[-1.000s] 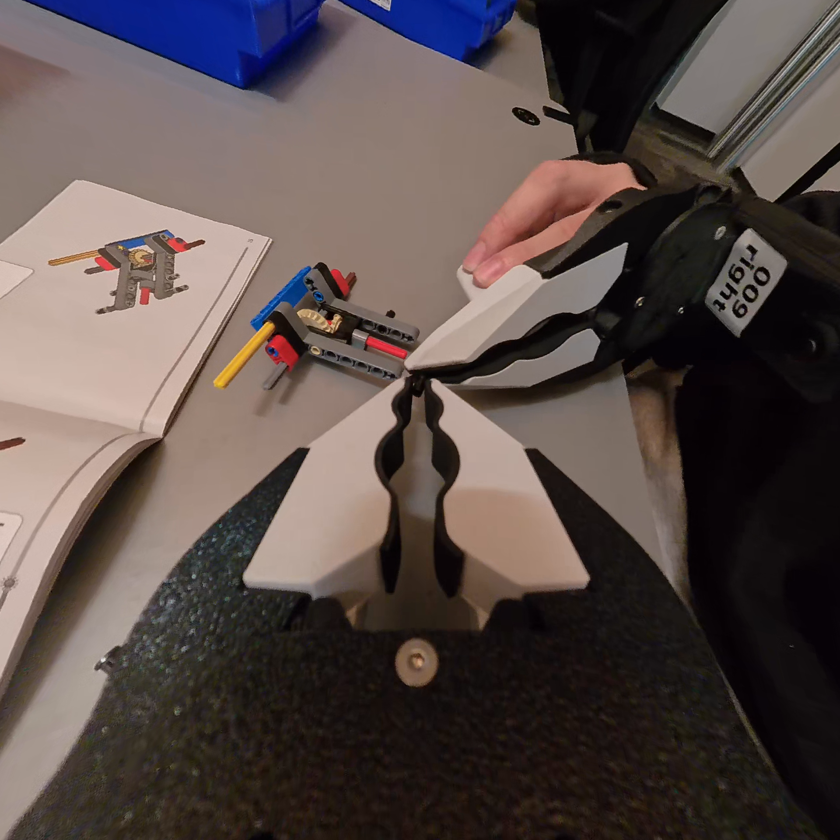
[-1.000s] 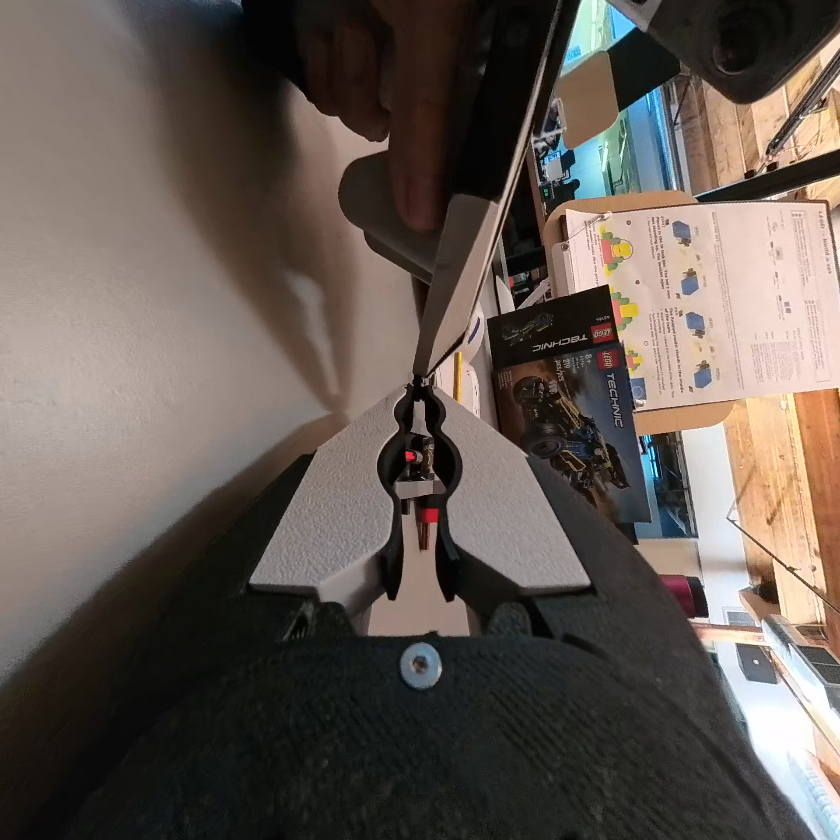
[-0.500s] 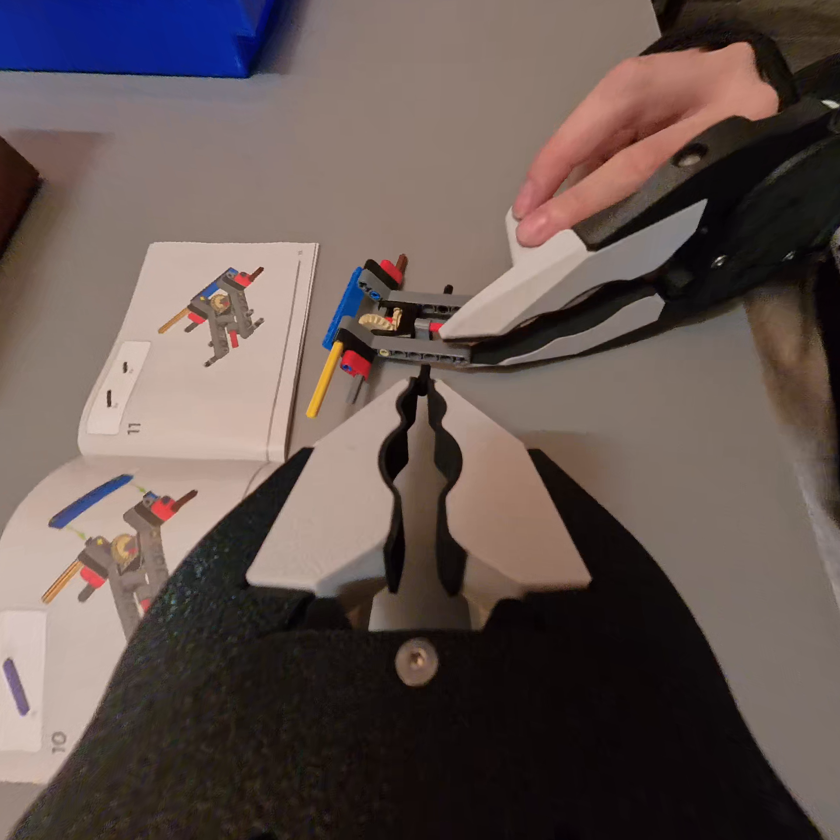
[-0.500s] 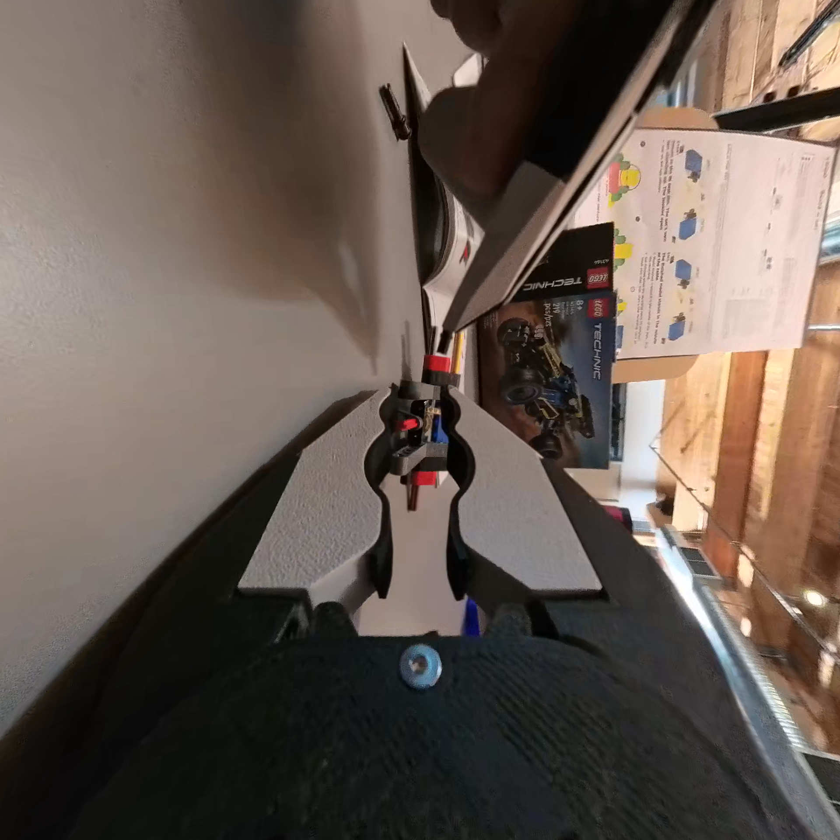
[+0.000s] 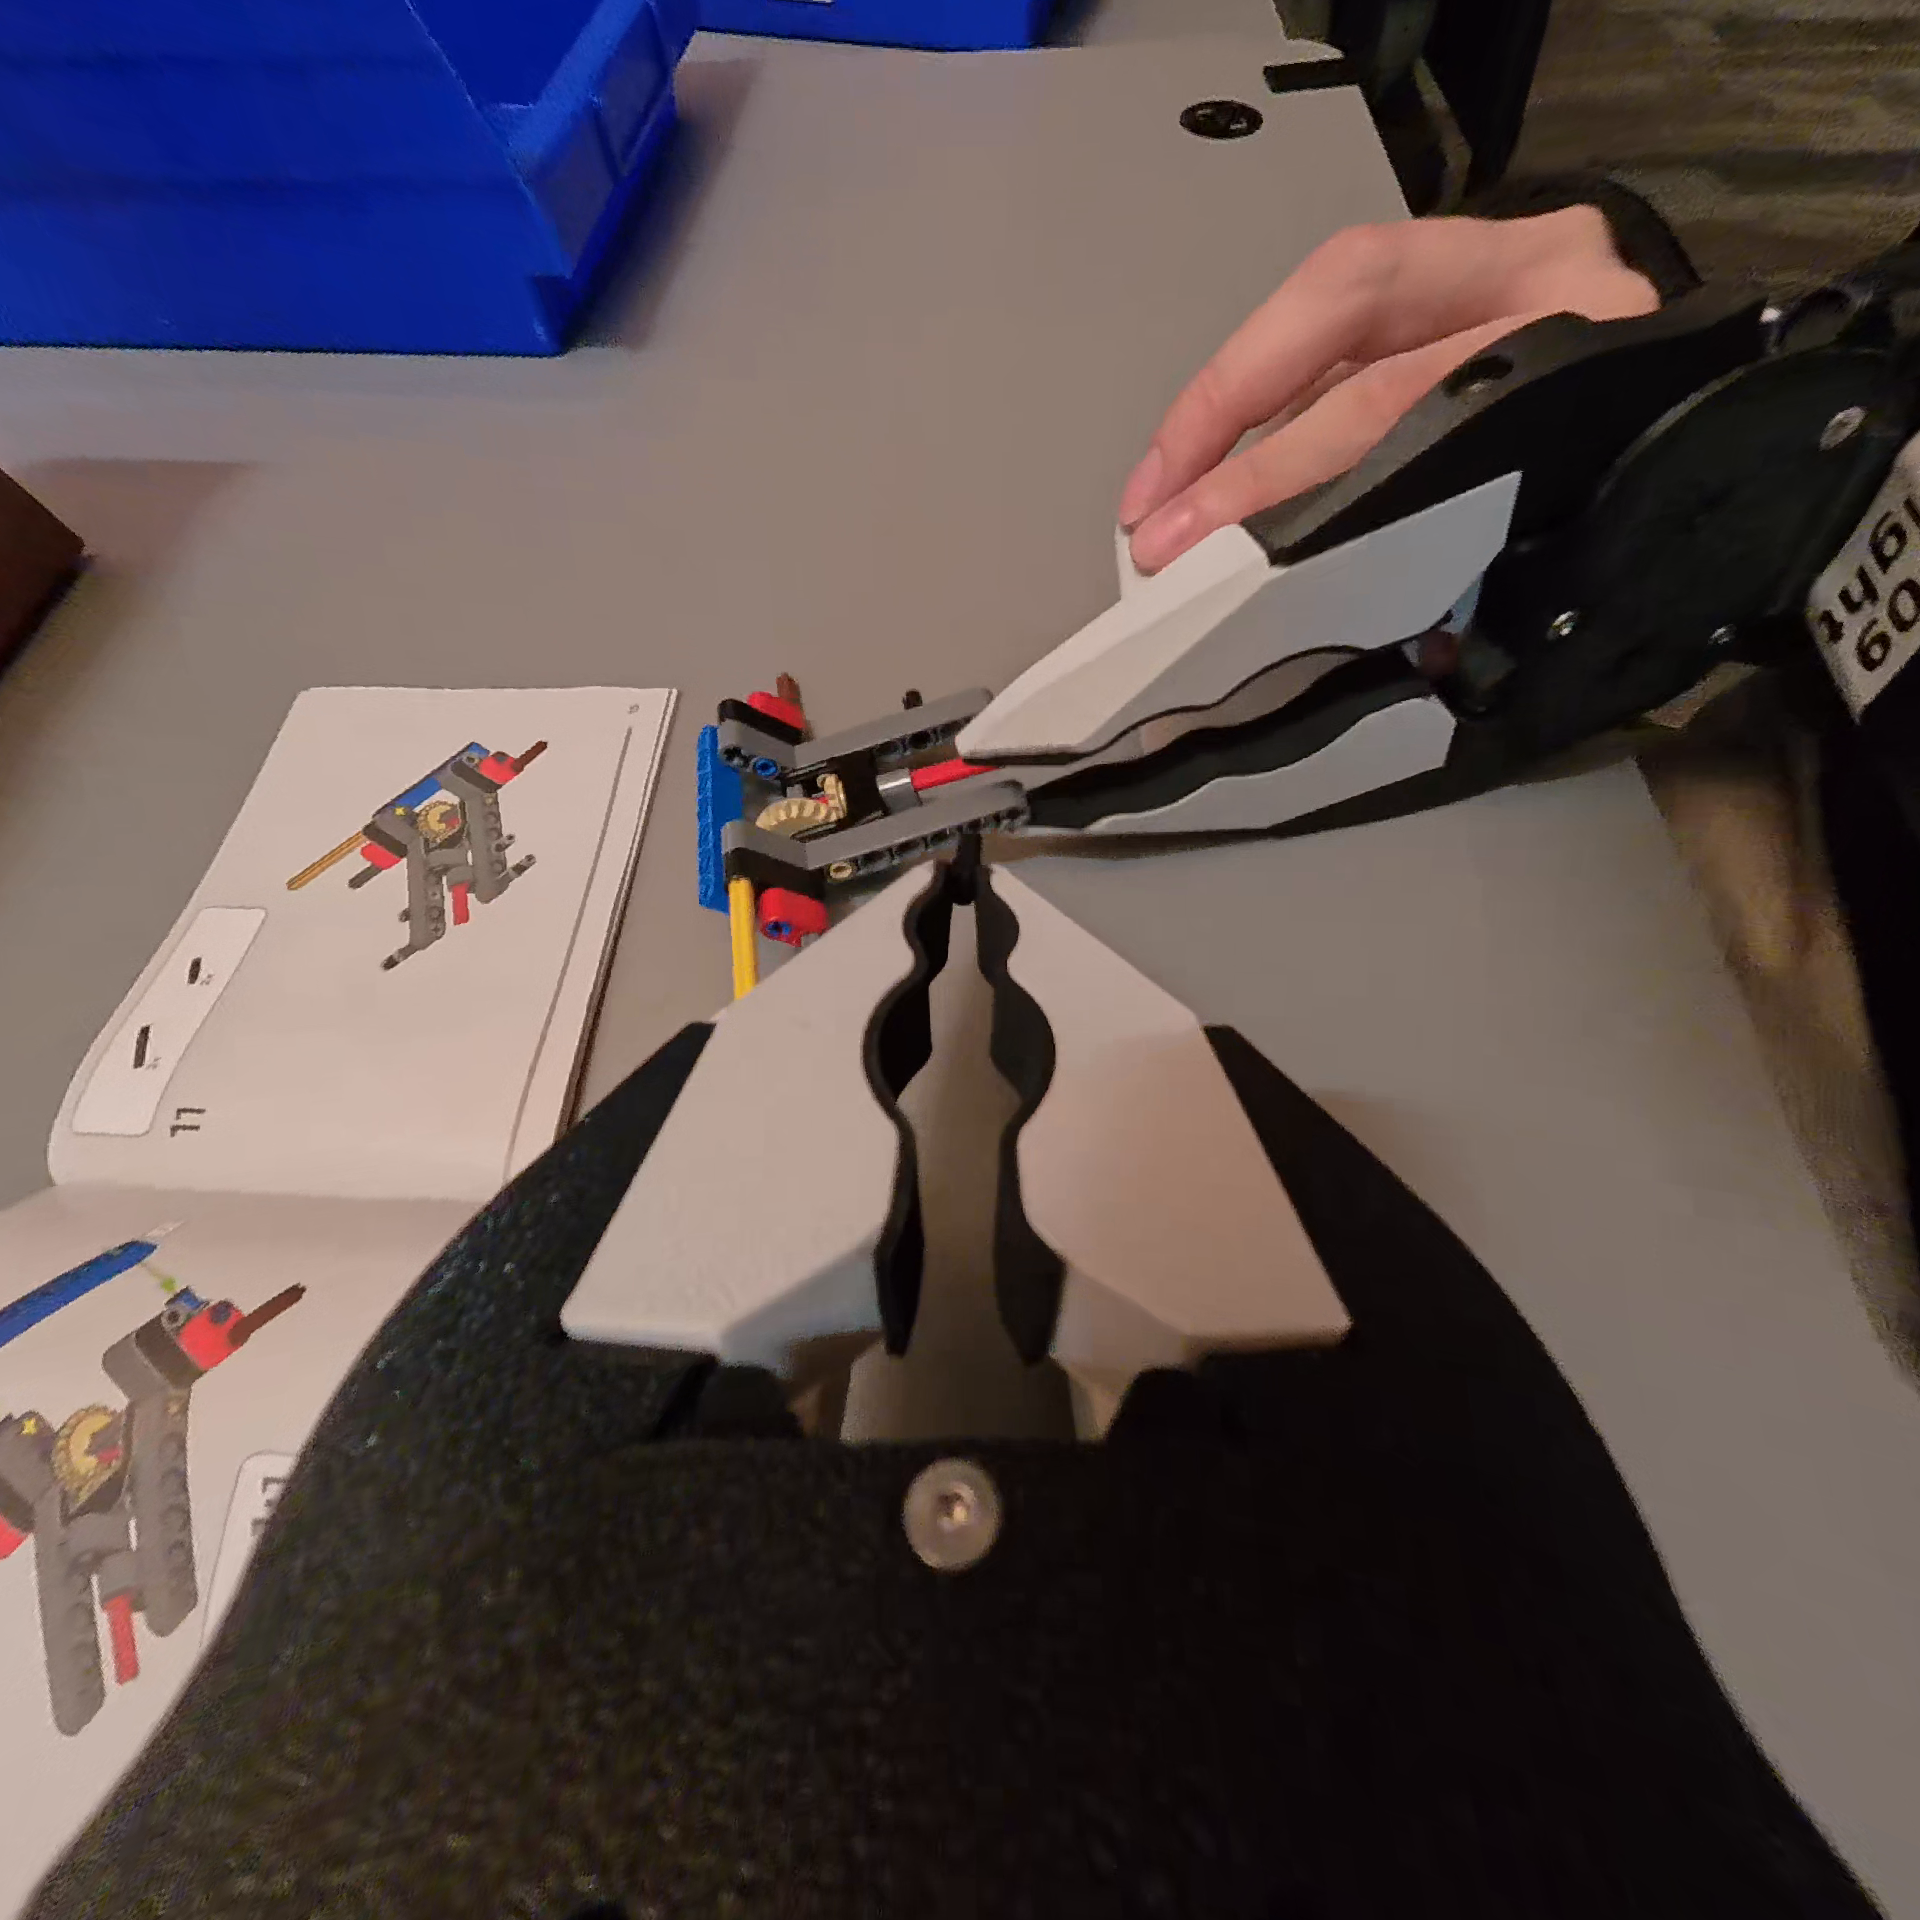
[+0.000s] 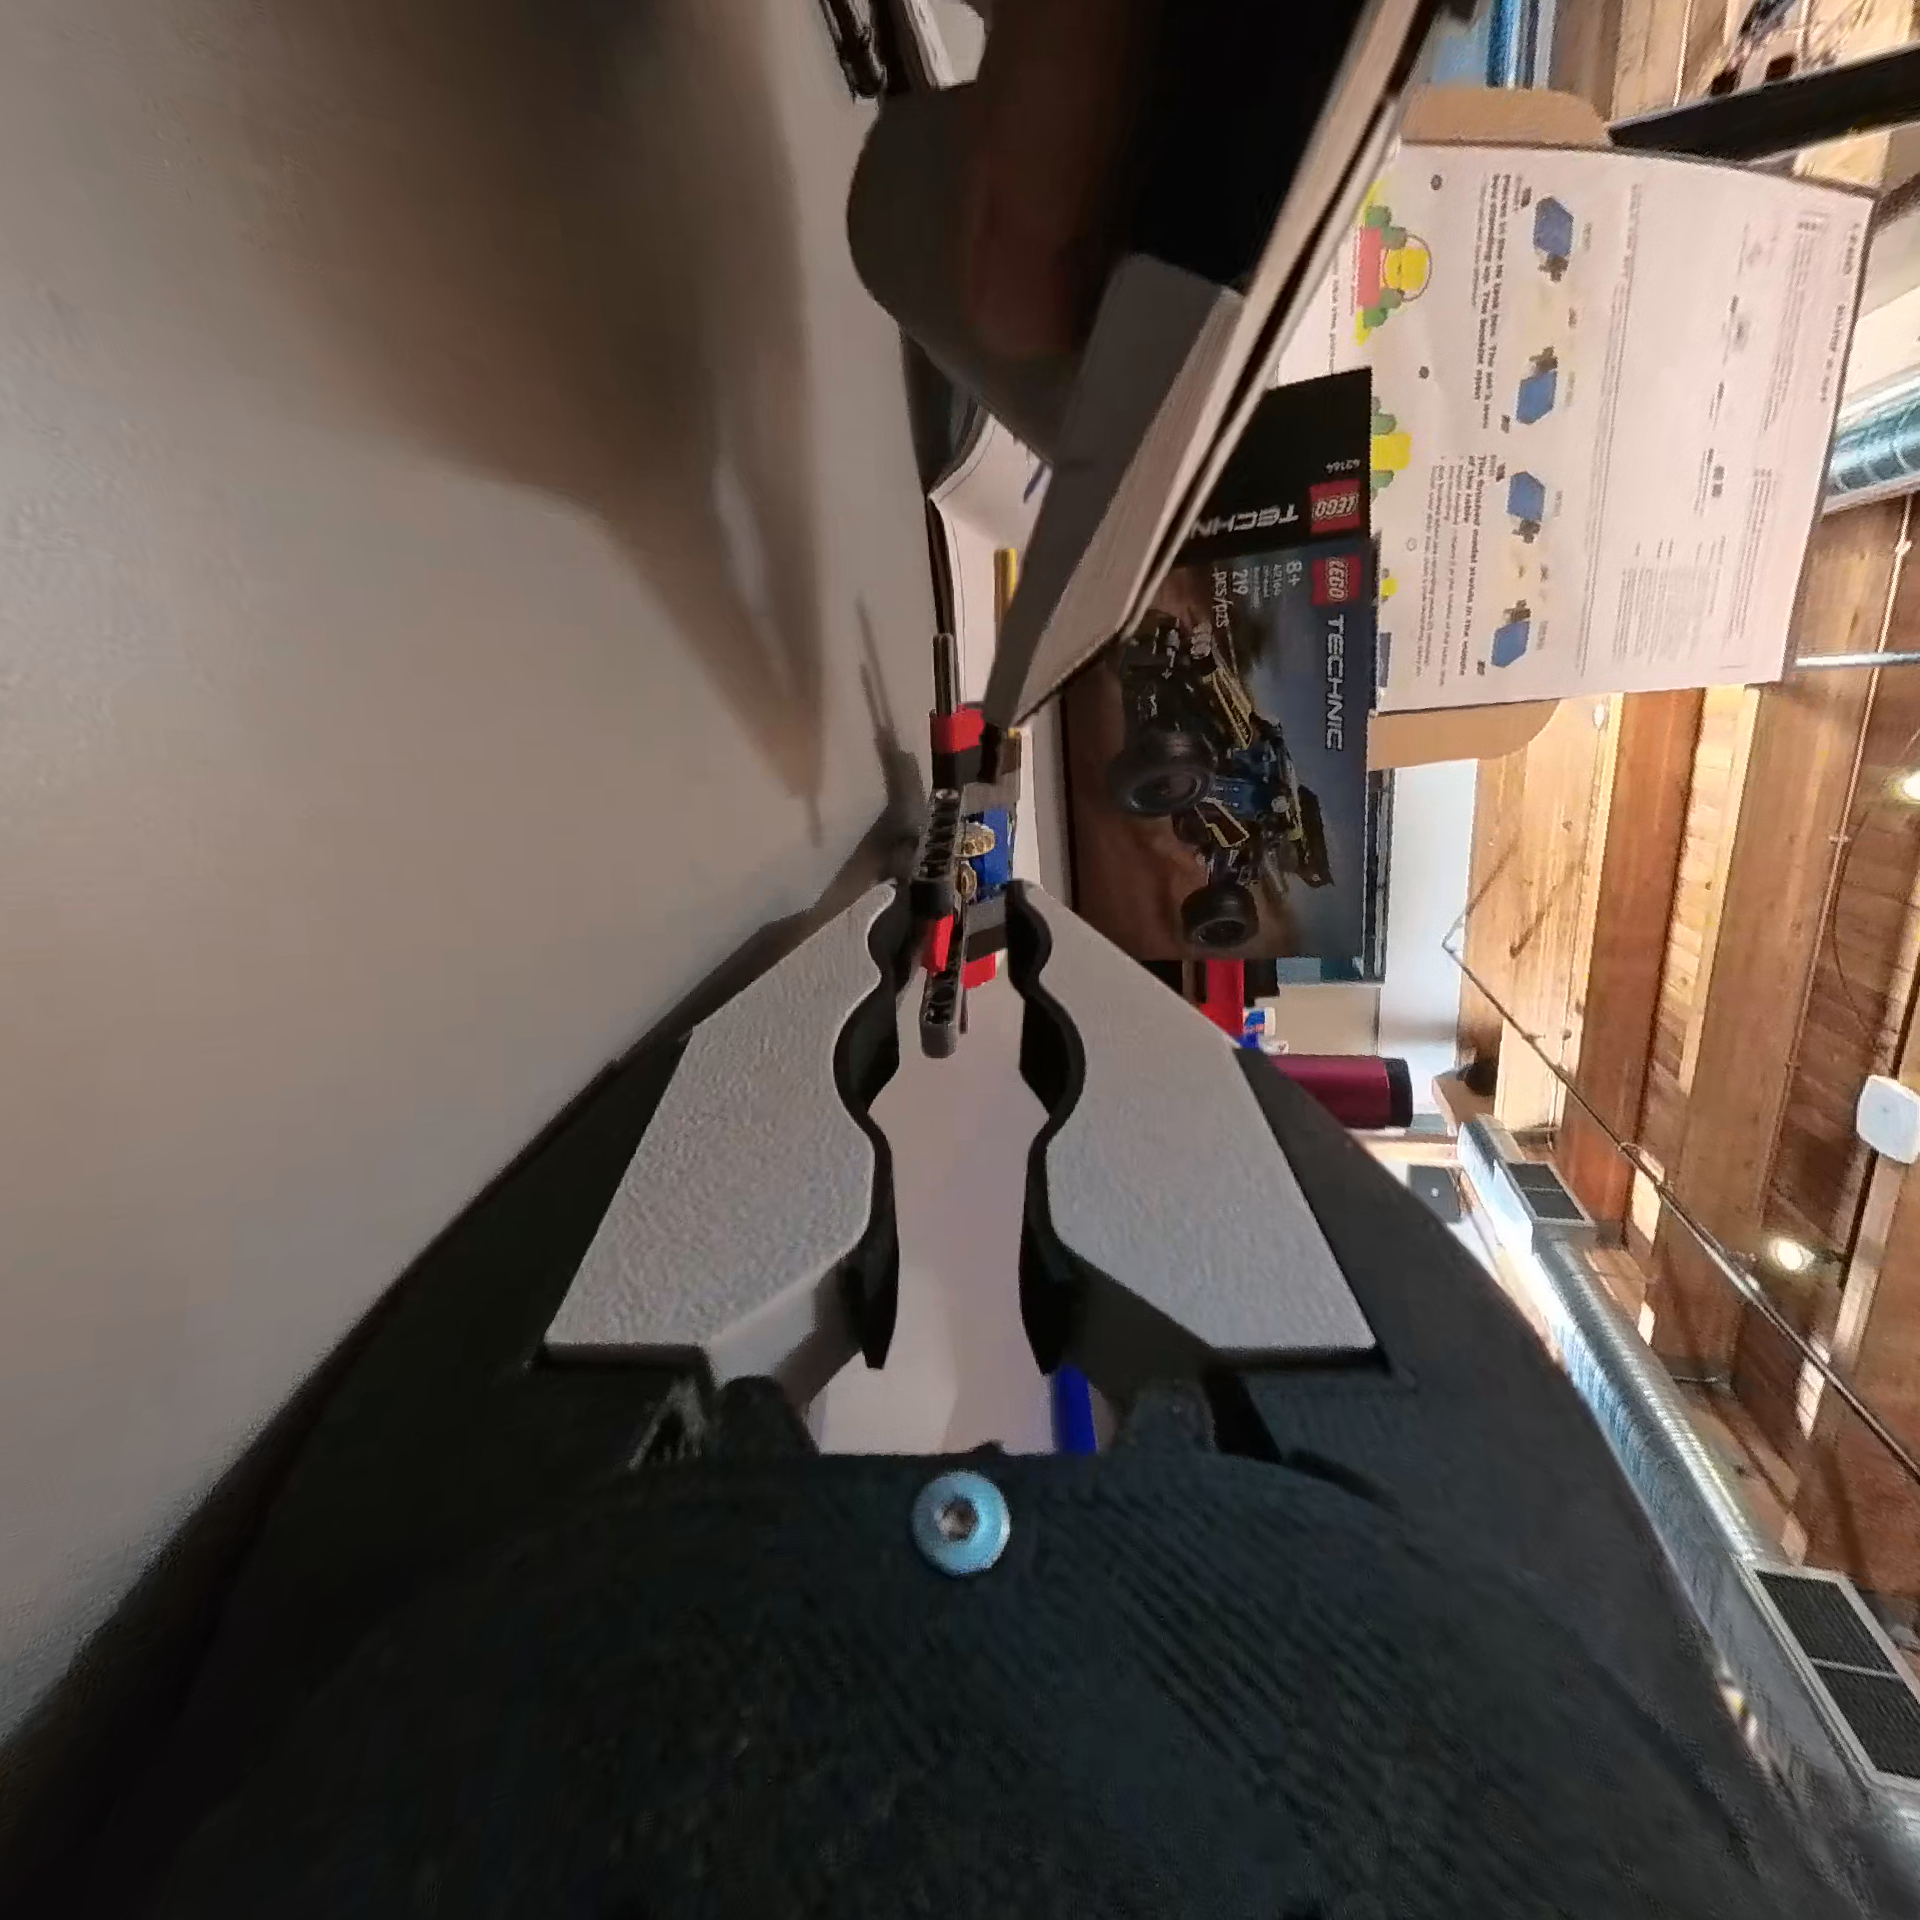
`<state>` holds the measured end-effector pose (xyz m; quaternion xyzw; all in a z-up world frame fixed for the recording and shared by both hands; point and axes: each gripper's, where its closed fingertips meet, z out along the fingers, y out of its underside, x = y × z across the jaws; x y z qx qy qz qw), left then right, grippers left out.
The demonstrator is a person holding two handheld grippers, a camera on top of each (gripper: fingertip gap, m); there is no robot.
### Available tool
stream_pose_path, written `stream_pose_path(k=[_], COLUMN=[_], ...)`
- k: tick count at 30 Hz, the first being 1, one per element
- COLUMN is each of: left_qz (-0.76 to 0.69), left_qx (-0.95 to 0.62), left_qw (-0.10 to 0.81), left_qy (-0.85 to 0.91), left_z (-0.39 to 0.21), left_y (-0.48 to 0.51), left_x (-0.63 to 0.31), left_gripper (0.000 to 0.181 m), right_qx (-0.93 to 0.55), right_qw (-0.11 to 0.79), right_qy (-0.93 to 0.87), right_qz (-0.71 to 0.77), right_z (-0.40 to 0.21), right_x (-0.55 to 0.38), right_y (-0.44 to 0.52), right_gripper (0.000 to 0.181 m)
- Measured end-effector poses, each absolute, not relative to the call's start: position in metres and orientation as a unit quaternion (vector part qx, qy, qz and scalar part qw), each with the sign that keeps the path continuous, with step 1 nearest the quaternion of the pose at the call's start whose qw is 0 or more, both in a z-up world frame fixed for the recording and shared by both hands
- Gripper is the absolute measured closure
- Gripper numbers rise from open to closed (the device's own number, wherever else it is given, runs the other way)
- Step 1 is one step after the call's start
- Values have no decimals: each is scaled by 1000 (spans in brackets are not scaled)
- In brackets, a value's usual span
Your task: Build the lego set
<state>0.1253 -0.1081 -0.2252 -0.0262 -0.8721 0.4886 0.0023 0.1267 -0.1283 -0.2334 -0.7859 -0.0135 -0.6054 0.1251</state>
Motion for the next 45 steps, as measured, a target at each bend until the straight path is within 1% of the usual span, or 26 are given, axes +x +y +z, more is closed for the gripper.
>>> stream_pose_path(k=[4, 8, 10, 15, 18, 27, 36, 39, 43, 45], left_qz=[483, 474, 469, 471, 472, 477, 485, 495, 516, 511], left_qx=[-3, 26, 39, 70, 88, 116, 102, 110, 117, 91], left_qw=[-11, -1, 4, 21, 36, 39, 25, 37, 56, 32], left_qy=[-875, -880, -882, -879, -877, -870, -868, -861, -847, -854], left_z=[-226, -232, -235, -235, -235, -234, -231, -227, -217, -215], left_y=[-109, -112, -113, -114, -115, -118, -123, -125, -128, -129], left_x=[128, 126, 126, 130, 131, 137, 141, 141, 143, 144], left_gripper=[180, 180, 180, 180, 180, 180, 180, 180, 180, 180], right_qx=[-781, -779, -780, -789, -793, -802, -805, -800, -787, -787], right_qw=[131, 140, 140, 145, 138, 205, 247, 259, 313, 330], right_qy=[-30, -47, -54, -65, -59, 12, 59, 63, 89, 97], right_qz=[-609, -609, -607, -593, -590, -560, -536, -538, -524, -512], right_z=[-232, -231, -232, -237, -238, -234, -231, -227, -215, -214], right_x=[127, 130, 131, 131, 134, 137, 140, 141, 142, 142], right_y=[-125, -121, -120, -118, -120, -121, -126, -128, -131, -131], right_gripper=[164, 162, 164, 175, 175, 175, 175, 175, 175, 175])
